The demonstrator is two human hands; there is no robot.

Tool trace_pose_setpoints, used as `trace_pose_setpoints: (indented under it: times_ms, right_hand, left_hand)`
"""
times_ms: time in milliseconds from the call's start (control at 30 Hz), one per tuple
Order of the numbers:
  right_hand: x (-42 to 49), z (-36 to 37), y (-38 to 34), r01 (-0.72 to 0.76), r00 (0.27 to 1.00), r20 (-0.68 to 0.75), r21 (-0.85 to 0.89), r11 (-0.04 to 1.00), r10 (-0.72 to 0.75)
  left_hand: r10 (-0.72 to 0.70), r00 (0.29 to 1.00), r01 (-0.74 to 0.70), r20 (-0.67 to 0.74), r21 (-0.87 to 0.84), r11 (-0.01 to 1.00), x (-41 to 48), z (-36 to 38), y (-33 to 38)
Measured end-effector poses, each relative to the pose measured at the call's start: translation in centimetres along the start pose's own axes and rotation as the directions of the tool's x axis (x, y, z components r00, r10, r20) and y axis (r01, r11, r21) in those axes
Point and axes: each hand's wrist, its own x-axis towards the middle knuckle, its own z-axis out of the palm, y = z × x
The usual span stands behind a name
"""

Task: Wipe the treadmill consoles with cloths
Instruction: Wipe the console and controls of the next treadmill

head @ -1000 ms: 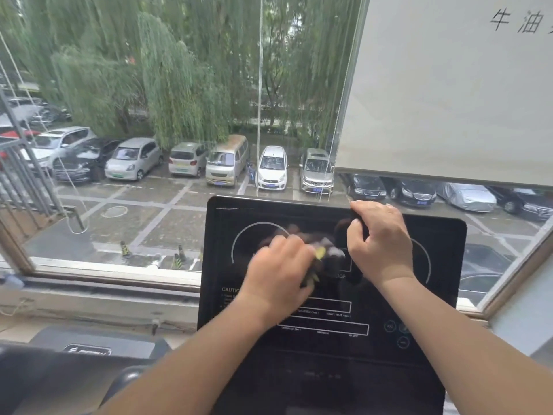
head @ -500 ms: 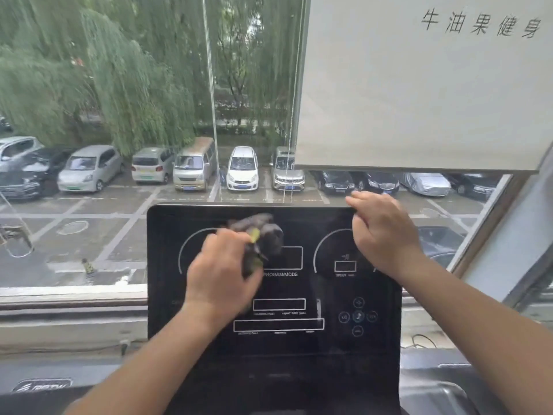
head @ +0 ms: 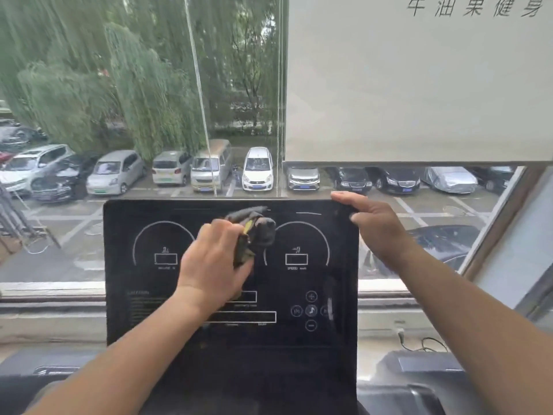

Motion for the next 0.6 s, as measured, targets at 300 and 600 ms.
trace_pose_setpoints:
  times_ms: [300,600]
  right_hand:
    - [0.1,0.0,0.9,0.051,0.997,0.05,0.029,0.998,-0.052]
    - [1.8,-1.5,0.8,0.037,0.993,0.114,0.061,0.997,-0.044]
  left_hand:
    - [-0.02,1.0,0.02,0.003,-0.059,0.998,-1.3,3.1,8.3]
    - [-0.326,0.938,0.32,-0.114,-0.071,0.945,5.2,1.6,7.7]
